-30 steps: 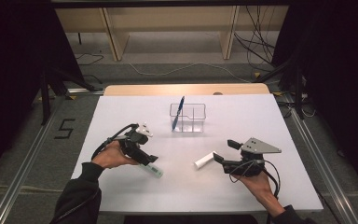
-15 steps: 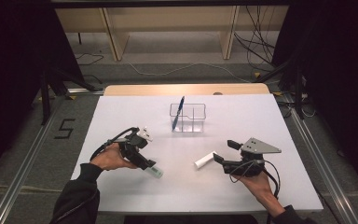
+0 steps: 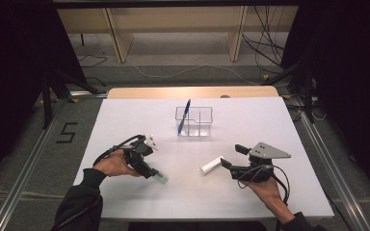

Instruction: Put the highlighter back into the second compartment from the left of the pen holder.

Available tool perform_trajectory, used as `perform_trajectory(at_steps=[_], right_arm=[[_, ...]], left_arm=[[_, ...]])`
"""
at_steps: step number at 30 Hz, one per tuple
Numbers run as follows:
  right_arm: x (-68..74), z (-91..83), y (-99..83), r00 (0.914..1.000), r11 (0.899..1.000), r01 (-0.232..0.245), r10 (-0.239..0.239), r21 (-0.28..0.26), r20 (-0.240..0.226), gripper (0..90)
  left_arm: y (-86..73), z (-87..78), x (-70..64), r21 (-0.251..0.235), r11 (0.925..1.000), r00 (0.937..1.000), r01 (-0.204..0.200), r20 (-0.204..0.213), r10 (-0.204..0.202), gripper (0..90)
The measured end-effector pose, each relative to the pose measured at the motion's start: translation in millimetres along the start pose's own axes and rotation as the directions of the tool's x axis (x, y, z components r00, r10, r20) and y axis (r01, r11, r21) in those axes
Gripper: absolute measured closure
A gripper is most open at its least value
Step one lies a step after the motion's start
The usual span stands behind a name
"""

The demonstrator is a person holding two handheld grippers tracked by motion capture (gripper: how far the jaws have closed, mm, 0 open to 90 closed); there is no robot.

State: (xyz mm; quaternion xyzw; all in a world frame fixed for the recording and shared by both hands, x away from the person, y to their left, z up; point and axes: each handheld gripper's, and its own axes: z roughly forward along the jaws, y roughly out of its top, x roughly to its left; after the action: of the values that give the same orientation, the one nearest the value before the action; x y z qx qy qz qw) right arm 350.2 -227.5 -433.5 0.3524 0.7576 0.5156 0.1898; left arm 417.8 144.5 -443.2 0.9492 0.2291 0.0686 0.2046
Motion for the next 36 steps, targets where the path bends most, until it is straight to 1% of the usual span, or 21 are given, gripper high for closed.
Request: perform_trajectory(at_steps=[1,5,6,10,11,12,15,16,17,19,20,22,23,24,27,28,29,32,34,35,36], right_arm=[[-0.2,0.0,-0.1,1.0000,1.000,-0.001,0.001,0.000,-0.001,24.5],[-0.9,0.4,-0.2,1.0000,1.000,0.001,-0.001,-0.002,0.001,24.5],[-1.0,0.4,-0.3,1.0000,1.000,0.002,-0.002,-0.002,0.000,24.5],[-0.8,0.5,-0.5,1.0000,1.000,0.006,-0.006,0.001,-0.001,24.5],[-0.3,0.6,-0.4,1.0000,1.000,0.006,-0.006,0.002,0.000,24.5],[0.6,0.7,-0.2,1.0000,1.000,0.004,-0.004,0.000,0.000,24.5],[1.5,1.0,-0.1,1.0000,1.000,0.007,-0.007,0.006,-0.001,24.5],[1.8,1.3,-0.1,1.0000,1.000,0.005,-0.005,0.006,0.000,24.5],[1.4,1.8,-0.3,0.9999,1.000,0.012,-0.012,0.003,-0.003,24.6],[1.5,2.2,-0.3,0.9999,1.000,0.012,-0.012,0.004,-0.005,24.5],[1.8,2.2,-0.4,1.0000,1.000,0.007,-0.007,0.009,-0.004,24.6],[1.4,2.5,-0.4,0.9999,1.000,0.013,-0.012,0.008,-0.003,24.6],[1.8,2.2,-0.4,1.0000,1.000,0.008,-0.008,0.010,-0.003,24.6],[1.5,2.3,-0.4,0.9999,1.000,0.012,-0.012,0.006,-0.005,24.6],[2.0,1.4,0.0,1.0000,1.000,0.009,-0.009,0.010,0.000,24.7],[2.0,1.1,0.1,1.0000,1.000,0.009,-0.009,0.008,0.000,24.7],[1.9,1.2,0.3,0.9999,1.000,0.012,-0.012,0.004,0.000,24.7],[2.5,1.8,0.3,0.9998,1.000,0.018,-0.018,0.009,-0.001,24.7],[3.3,2.3,0.3,0.9997,1.000,0.023,-0.023,0.011,-0.004,24.7],[3.9,2.3,0.3,0.9998,1.000,0.019,-0.019,0.015,-0.002,24.7],[4.1,2.4,0.2,0.9998,1.000,0.018,-0.018,0.017,-0.003,24.6]], left_arm=[[-0.1,0.1,0.9,0.011,0.9998,0.9999,-0.014,0.002,0.014,16.9],[-0.9,2.7,0.5,0.012,0.9998,0.9998,-0.017,-0.004,0.017,17.0],[-1.0,2.5,1.3,0.024,0.9992,0.9995,-0.032,-0.003,0.032,16.9],[-2.4,4.8,2.0,0.029,0.9990,0.9993,-0.035,-0.007,0.035,16.9],[-2.8,5.0,2.7,0.036,0.9984,0.9990,-0.044,-0.004,0.044,16.9],[-3.2,5.5,3.1,0.040,0.9983,0.9991,-0.042,-0.002,0.042,16.9],[-4.5,7.2,2.8,0.033,0.9985,0.9990,-0.044,-0.002,0.044,17.0],[-4.4,7.0,3.0,0.044,0.9972,0.9982,-0.060,-0.006,0.060,17.0],[-4.5,7.5,2.4,0.045,0.9974,0.9983,-0.057,-0.005,0.058,17.1],[-4.4,8.0,1.6,0.053,0.9966,0.9980,-0.063,-0.005,0.063,17.2],[-4.5,8.8,0.5,0.048,0.9974,0.9985,-0.055,0.004,0.054,17.3],[-4.8,10.0,-0.3,0.054,0.9967,0.9981,-0.061,0.009,0.060,17.6],[-4.9,10.9,-0.9,0.054,0.9968,0.9982,-0.059,0.010,0.059,17.7],[-4.7,11.6,-0.8,0.061,0.9954,0.9972,-0.074,0.010,0.074,17.9],[-3.8,13.5,-2.4,0.076,0.9924,0.9952,-0.097,0.018,0.096,18.7],[-3.5,14.4,-3.2,0.076,0.9924,0.9952,-0.097,0.020,0.096,19.1],[-3.1,14.6,-3.4,0.086,0.9900,0.9936,-0.112,0.021,0.111,19.3],[-2.9,16.9,-5.0,0.075,0.9911,0.9938,-0.110,0.024,0.109,19.3],[-2.2,17.1,-5.0,0.083,0.9898,0.9932,-0.115,0.027,0.114,20.2],[-1.9,17.8,-5.3,0.090,0.9877,0.9916,-0.128,0.031,0.126,20.7],[-1.9,18.6,-5.9,0.092,0.9879,0.9919,-0.125,0.036,0.122,21.1]])
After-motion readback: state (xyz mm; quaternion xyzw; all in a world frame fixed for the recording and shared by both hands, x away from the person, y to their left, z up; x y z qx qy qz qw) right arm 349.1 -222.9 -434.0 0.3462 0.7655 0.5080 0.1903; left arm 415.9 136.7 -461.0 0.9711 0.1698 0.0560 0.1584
